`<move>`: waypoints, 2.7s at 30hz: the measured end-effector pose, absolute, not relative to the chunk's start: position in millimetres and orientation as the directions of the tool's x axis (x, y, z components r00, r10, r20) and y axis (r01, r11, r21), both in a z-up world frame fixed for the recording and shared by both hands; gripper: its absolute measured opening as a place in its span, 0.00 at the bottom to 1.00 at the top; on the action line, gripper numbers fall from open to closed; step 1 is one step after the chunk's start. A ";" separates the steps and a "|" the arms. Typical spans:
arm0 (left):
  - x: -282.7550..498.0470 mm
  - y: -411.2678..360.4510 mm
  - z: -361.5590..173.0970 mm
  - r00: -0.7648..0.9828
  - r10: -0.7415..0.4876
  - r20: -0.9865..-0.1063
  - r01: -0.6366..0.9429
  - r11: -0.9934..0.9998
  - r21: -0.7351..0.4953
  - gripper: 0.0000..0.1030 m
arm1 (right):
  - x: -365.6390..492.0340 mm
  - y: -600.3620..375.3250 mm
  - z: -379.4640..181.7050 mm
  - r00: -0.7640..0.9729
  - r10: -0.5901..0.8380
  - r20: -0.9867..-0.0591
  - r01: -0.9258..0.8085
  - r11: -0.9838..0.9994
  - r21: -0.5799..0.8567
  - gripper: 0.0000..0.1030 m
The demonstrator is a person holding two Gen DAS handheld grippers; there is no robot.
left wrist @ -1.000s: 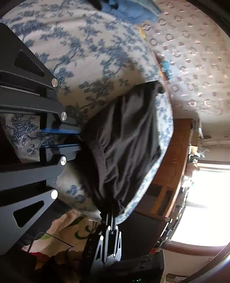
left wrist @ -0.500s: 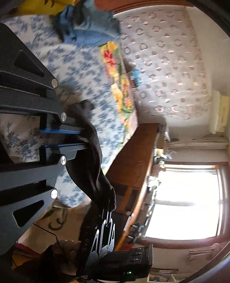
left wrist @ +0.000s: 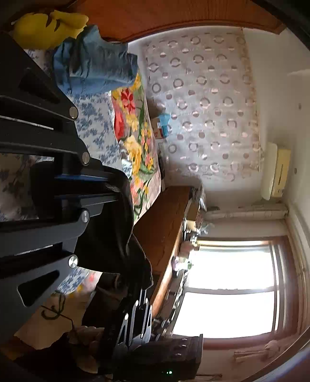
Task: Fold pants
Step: 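Lift the held pants high above the bed with both grippers, then lower the held pants with both grippers, folding them over onto themselves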
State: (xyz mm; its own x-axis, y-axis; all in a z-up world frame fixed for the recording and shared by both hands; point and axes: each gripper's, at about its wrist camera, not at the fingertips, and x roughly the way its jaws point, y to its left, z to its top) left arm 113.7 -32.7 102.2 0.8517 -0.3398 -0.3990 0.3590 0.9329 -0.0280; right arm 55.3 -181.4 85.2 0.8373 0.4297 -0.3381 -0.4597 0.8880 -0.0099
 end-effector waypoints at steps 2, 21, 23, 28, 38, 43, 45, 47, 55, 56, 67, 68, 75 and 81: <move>119.8 -26.6 103.3 0.862 -0.327 -0.387 0.345 0.938 -0.026 0.09 | 64.6 -180.2 85.1 0.838 0.427 -0.340 -0.463 0.886 -0.028 0.08; 207.8 7.6 117.9 0.923 -0.180 -0.339 0.214 0.975 0.065 0.09 | 167.3 -125.9 108.2 0.882 0.342 -0.324 -0.390 0.916 -0.093 0.08; 207.7 11.9 104.5 0.907 -0.196 -0.374 0.227 0.973 0.041 0.09 | 162.2 -121.5 97.5 0.870 0.357 -0.339 -0.409 0.907 -0.095 0.08; 192.7 9.8 70.3 0.868 -0.194 -0.457 0.243 0.969 0.049 0.09 | 154.9 -121.7 58.5 0.824 0.384 -0.417 -0.452 0.889 -0.073 0.08; 159.5 2.5 59.8 0.831 -0.221 -0.510 0.284 0.958 0.047 0.09 | 113.0 -123.0 36.8 0.777 0.408 -0.479 -0.491 0.869 -0.058 0.08; 135.0 2.0 43.5 0.809 -0.253 -0.531 0.311 0.950 0.022 0.09 | 107.6 -135.4 46.9 0.749 0.426 -0.507 -0.520 0.853 -0.052 0.08; 122.8 1.0 33.4 0.798 -0.263 -0.543 0.320 0.947 0.011 0.09 | 103.3 -135.3 44.3 0.728 0.439 -0.527 -0.536 0.843 -0.037 0.08; 112.3 -2.0 25.9 0.790 -0.267 -0.552 0.326 0.945 0.010 0.09 | 101.2 -136.7 42.9 0.711 0.446 -0.543 -0.547 0.837 -0.029 0.08; 79.0 -2.0 -1.2 0.766 -0.283 -0.577 0.326 0.945 -0.030 0.09 | 75.6 -146.9 25.1 0.660 0.483 -0.575 -0.555 0.830 0.060 0.08; 75.4 -1.4 -6.0 0.760 -0.286 -0.584 0.323 0.945 -0.043 0.09 | 72.1 -147.8 24.2 0.659 0.483 -0.577 -0.553 0.831 0.065 0.08; 48.6 -3.3 -36.1 0.738 -0.286 -0.612 0.305 0.949 -0.076 0.09 | 58.5 -150.1 3.2 0.627 0.488 -0.607 -0.534 0.837 0.121 0.08; 46.3 -3.7 -38.3 0.735 -0.288 -0.614 0.304 0.949 -0.082 0.09 | 57.7 -150.2 2.8 0.625 0.486 -0.610 -0.530 0.839 0.124 0.08; 36.2 -4.7 -45.0 0.723 -0.300 -0.623 0.305 0.947 -0.103 0.09 | 51.2 -151.6 -0.3 0.622 0.487 -0.613 -0.520 0.842 0.141 0.08; 30.6 -7.7 -46.2 0.718 -0.302 -0.627 0.310 0.945 -0.099 0.09 | 50.7 -150.8 -2.7 0.627 0.483 -0.612 -0.520 0.844 0.134 0.08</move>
State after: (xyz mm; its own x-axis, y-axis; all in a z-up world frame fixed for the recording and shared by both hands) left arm 30.6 -7.7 -46.2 0.7184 -0.3016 -0.6268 0.3102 0.9455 -0.0993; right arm 50.7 -150.8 -2.7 0.6266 0.4827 -0.6119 -0.5196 0.8439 0.1337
